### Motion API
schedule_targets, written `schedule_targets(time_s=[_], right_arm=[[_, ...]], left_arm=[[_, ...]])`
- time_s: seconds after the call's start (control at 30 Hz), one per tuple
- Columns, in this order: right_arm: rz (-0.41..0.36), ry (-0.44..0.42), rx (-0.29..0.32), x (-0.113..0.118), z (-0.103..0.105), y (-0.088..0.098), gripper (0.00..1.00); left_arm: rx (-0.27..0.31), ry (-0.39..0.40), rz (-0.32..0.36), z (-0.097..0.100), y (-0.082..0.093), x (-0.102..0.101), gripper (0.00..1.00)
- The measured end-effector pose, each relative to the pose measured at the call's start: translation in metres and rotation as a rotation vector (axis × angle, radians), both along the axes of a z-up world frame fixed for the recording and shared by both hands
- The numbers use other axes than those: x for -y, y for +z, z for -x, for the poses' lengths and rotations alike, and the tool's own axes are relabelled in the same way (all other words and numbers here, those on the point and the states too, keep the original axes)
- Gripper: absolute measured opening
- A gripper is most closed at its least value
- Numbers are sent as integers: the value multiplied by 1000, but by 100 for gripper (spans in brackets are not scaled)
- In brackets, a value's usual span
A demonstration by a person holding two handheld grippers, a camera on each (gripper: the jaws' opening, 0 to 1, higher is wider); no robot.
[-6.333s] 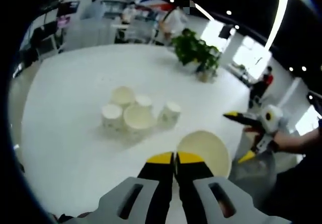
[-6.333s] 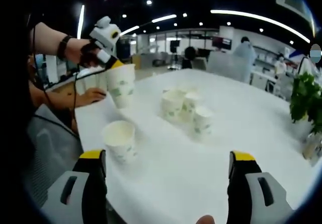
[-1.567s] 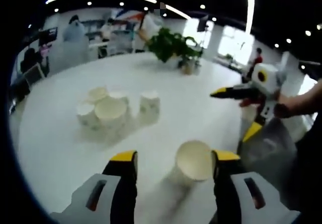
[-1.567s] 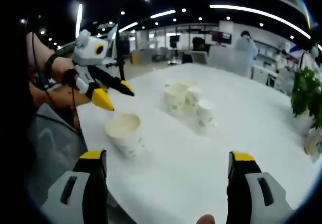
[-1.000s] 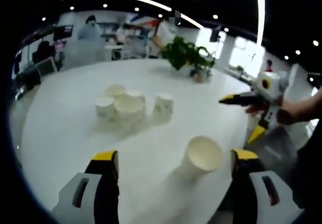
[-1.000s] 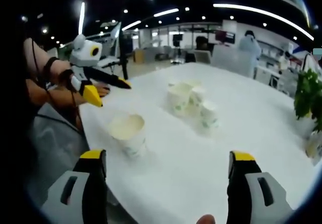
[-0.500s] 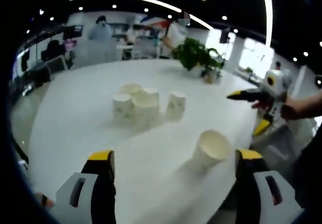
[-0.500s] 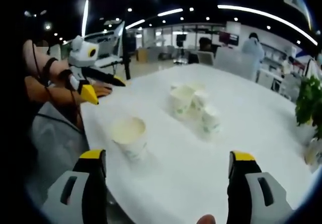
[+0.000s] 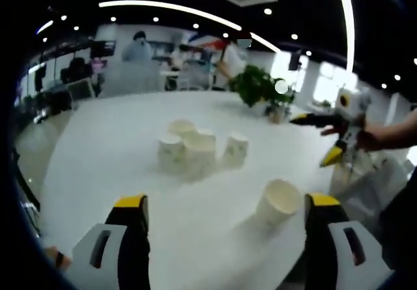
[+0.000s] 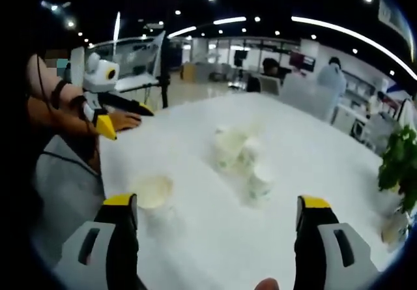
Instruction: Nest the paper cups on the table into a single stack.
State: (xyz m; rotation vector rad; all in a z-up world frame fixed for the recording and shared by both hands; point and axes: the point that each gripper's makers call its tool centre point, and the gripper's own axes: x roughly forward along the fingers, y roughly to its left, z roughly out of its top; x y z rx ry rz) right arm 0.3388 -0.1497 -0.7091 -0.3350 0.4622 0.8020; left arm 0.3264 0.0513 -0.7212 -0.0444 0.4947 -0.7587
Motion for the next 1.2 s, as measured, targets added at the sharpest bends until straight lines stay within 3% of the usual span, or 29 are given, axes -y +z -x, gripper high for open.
schedule_targets(time_s=[0.3, 0.43, 0.73, 1.2], right_arm=[[111, 119, 54, -23, -52, 5, 91], [130, 149, 28, -37, -70, -4, 89], [188, 223, -9, -51, -89, -22, 81], [209, 323, -25, -75, -109, -35, 63]], left_arm=[[-3, 26, 6, 0, -3, -6, 100], [-31, 43, 9, 0, -8, -8, 100], [-18, 76, 26, -10, -6, -11, 100], [-33, 94, 25, -18, -14, -14, 100]])
